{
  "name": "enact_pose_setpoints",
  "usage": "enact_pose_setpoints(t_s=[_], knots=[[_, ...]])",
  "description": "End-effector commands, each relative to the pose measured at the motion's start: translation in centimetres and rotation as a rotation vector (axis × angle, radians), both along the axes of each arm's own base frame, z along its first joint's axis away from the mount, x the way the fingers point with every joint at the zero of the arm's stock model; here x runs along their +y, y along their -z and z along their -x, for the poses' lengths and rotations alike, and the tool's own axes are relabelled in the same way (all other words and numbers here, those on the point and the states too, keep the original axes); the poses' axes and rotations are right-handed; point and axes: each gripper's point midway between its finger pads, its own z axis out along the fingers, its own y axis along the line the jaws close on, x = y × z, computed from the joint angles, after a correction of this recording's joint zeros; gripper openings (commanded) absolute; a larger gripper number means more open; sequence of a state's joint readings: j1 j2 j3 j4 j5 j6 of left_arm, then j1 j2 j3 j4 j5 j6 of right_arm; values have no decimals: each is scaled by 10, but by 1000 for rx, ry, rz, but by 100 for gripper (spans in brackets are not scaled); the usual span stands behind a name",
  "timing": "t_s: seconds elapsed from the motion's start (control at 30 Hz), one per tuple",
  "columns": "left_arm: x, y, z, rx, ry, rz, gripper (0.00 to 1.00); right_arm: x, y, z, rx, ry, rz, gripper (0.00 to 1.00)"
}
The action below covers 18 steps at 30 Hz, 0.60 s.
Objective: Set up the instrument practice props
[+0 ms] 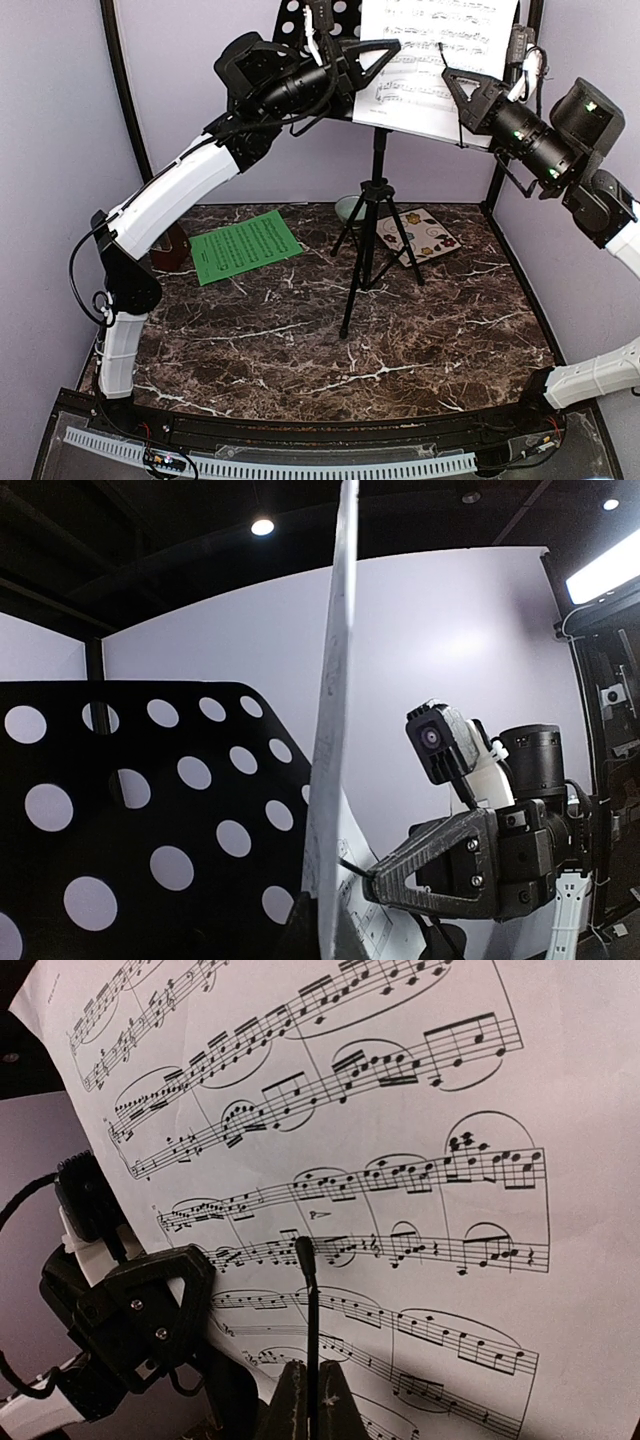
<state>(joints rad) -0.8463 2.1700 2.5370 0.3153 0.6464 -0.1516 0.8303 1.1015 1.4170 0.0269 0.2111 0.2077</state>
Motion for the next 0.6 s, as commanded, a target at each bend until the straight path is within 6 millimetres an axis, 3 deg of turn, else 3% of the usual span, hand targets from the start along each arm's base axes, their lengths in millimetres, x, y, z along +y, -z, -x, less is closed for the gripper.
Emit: enact_pose_setpoints(t_s=[0.0, 0.17, 0.57], knots=[[9, -21, 13, -25, 21, 63, 2, 1, -2, 7, -40, -31, 8, 0], [12, -27, 14, -14, 28, 95, 2, 3, -3, 8, -48, -45, 7, 0], [5, -21, 14, 13, 59, 100, 1, 5, -2, 8, -56, -51, 11, 0]])
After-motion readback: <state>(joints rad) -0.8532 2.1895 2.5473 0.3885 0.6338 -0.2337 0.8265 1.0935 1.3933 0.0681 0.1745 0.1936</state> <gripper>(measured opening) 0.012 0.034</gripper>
